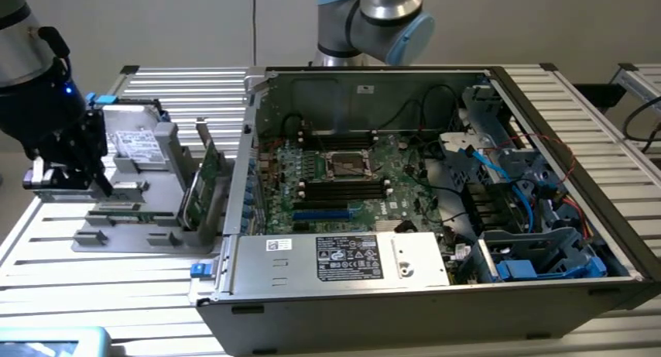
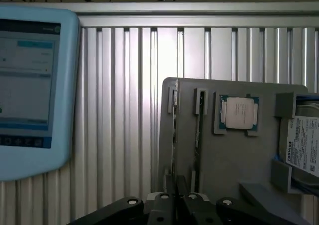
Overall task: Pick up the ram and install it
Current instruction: 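Pick up the ram and move it above insertion slot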
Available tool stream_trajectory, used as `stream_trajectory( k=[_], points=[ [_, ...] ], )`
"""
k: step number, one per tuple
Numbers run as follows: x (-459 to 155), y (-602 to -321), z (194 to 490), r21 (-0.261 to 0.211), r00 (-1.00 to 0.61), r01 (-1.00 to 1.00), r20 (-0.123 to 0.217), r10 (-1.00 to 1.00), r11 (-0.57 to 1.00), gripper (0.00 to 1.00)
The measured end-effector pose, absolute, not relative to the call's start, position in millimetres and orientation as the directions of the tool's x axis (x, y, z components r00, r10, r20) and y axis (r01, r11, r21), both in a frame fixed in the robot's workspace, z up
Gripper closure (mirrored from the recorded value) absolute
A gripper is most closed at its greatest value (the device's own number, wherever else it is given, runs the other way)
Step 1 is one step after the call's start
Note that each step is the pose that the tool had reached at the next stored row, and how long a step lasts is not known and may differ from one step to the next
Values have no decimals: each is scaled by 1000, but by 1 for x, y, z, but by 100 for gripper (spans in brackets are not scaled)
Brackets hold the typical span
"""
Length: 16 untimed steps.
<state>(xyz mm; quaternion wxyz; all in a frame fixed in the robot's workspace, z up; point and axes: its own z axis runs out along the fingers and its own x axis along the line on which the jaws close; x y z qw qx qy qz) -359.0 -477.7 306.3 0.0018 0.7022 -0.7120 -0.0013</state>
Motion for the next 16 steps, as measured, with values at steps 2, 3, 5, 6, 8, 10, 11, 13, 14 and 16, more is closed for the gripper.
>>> stream_trajectory(
  k=[2, 3, 5, 6, 8, 10, 11, 13, 14, 16],
  points=[
    [-358, -480, 313, 4, -9, -1000, -1, -1000, 9, 87],
    [-357, -481, 316, 4, -7, -1000, -2, -1000, 7, 87],
    [-354, -483, 324, 4, -5, -1000, -4, -1000, 5, 87],
    [-352, -484, 328, 4, -4, -1000, -4, -1000, 4, 87],
    [-347, -486, 337, 5, -3, -1000, -4, -1000, 3, 87],
    [-340, -488, 344, 5, -3, -1000, -4, -1000, 3, 87],
    [-337, -489, 348, 6, -3, -1000, -4, -1000, 3, 87],
    [-329, -490, 354, 6, -3, -1000, -4, -1000, 3, 87],
    [-325, -490, 356, 6, -3, -1000, -4, -1000, 3, 87],
    [-317, -491, 362, 7, -3, -1000, -4, -1000, 3, 87]
  ],
)
